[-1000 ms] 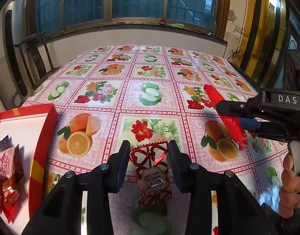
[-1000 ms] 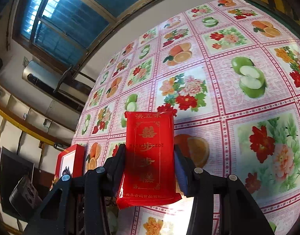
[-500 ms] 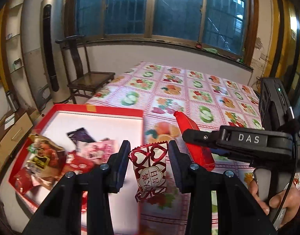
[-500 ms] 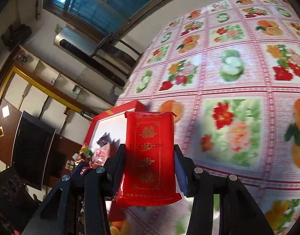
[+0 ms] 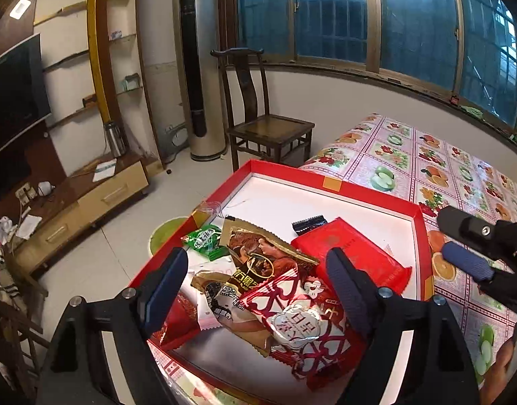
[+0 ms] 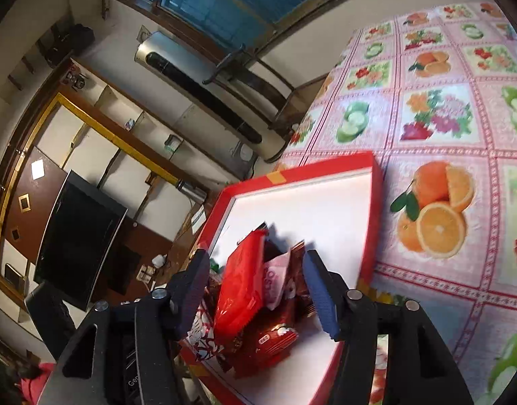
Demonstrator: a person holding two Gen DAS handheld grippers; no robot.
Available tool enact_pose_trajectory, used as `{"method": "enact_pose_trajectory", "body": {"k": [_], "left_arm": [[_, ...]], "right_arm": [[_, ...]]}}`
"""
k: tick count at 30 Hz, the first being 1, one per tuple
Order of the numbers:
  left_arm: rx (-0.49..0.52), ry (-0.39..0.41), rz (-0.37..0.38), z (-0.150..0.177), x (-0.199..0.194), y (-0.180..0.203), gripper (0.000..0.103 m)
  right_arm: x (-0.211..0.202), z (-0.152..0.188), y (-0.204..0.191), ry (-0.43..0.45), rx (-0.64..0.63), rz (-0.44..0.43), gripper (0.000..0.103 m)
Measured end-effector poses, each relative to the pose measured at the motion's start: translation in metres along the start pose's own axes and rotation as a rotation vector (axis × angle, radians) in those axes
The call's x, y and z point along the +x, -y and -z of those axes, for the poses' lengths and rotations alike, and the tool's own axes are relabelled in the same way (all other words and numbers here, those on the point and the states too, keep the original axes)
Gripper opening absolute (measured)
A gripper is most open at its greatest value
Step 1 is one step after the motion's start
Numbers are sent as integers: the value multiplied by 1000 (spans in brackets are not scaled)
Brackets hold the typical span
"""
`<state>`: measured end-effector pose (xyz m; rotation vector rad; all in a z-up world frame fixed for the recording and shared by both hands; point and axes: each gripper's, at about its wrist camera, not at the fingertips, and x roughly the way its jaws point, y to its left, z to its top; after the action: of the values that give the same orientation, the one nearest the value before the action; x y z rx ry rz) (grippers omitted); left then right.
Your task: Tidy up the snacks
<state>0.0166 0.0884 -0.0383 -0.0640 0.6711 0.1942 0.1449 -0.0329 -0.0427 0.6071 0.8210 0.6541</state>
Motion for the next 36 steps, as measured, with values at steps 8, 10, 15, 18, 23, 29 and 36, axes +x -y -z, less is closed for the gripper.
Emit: {"method": "enact_pose_trajectory", "body": {"k": [8,10,15,18,23,29,36], "left_arm": [[91,147,-3,8,-56,52,102],[101,162,2,14,-66,59,103],[101,149,9,26,-84,59,103],[117,146,-39,34,-88,55,103],[111,141,-39,39,-92,39,103],[52,111,-22,40,-88,11,103],[-24,77,-31,41,-78,-16,103]], "right_arm": [[-102,24,-12,235,-302,344,75],[-128,40,-14,290,-339,389,80],[-164,75,-19,374,-392,430,85],[-166,92,-29,386,-416,426,86],[-161,108,-45,397,-457,424,86],[-148,116,-55,395,-484,403,86],[-119,126,-60,370,-561,389,86]]}}
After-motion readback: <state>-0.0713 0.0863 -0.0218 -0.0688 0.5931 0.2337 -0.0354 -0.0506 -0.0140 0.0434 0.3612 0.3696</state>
